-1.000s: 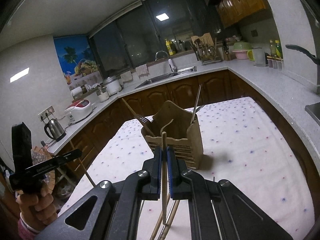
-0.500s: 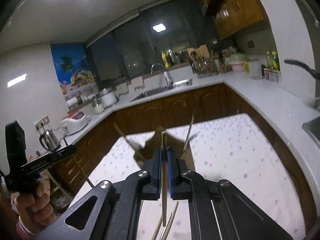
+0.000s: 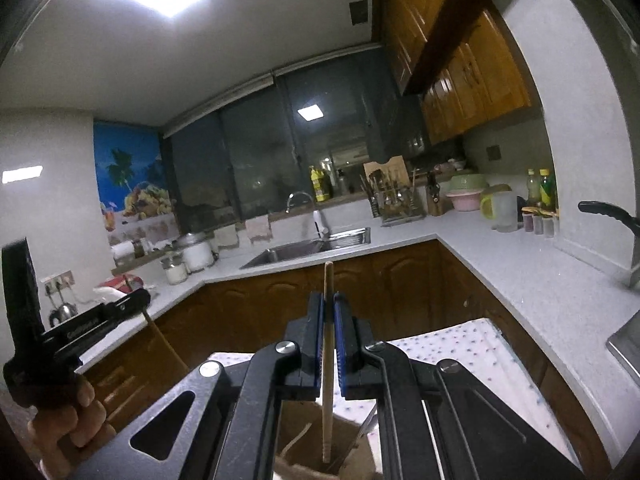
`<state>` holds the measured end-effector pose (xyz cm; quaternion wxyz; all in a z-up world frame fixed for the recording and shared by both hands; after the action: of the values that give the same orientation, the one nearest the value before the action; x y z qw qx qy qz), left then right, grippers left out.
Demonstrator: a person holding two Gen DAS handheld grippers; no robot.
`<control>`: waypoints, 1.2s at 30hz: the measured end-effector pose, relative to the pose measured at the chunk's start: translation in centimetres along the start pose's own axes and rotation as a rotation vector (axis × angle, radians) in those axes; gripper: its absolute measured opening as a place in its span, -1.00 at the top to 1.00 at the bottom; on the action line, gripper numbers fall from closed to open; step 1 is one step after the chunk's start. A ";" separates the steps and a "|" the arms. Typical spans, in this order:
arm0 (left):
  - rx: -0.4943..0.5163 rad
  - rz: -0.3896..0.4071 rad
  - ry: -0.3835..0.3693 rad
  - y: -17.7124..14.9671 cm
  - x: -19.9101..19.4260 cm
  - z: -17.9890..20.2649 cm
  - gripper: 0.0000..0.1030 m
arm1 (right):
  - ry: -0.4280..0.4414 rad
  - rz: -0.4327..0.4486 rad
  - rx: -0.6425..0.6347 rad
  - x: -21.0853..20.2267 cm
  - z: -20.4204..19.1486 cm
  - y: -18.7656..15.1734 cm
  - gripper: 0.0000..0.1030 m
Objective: Organize utensils
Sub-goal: 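Lift both chopsticks and carry them over the wooden holder, then open both tools to drop the chopsticks into the wooden holder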
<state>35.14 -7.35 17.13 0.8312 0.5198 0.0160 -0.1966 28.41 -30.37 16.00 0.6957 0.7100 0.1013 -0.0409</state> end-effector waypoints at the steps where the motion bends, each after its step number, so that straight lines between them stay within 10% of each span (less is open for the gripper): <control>1: 0.002 -0.013 0.003 -0.6 0.7 -0.1 0.92 | -0.005 -0.006 -0.006 0.9 -0.1 -0.6 0.90; 14: 0.046 -0.166 0.021 -7.3 4.6 -2.0 0.92 | 0.007 -0.156 -0.014 4.9 0.1 -8.6 0.89; 31: 0.036 -0.209 0.060 -7.4 4.5 -2.9 0.77 | 0.012 -0.187 0.034 4.6 1.1 -8.4 0.84; 36: 0.039 -0.181 0.032 -6.5 2.7 -2.2 0.23 | 0.011 -0.151 0.057 3.3 1.6 -7.4 0.04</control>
<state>35.82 -8.79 9.88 0.7993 0.5355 0.0723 -0.2630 30.24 -31.55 8.06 0.6696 0.7200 0.1572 -0.0920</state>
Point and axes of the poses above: each gripper's, at about its wrist camera, not at the fingertips, and x roughly the way its jaws point, z to its right, y to its top, the point moved 5 cm from there along x, roughly the way its jaws point, and after that the axes turned 10 degrees about -x, right-handed, at the moved point
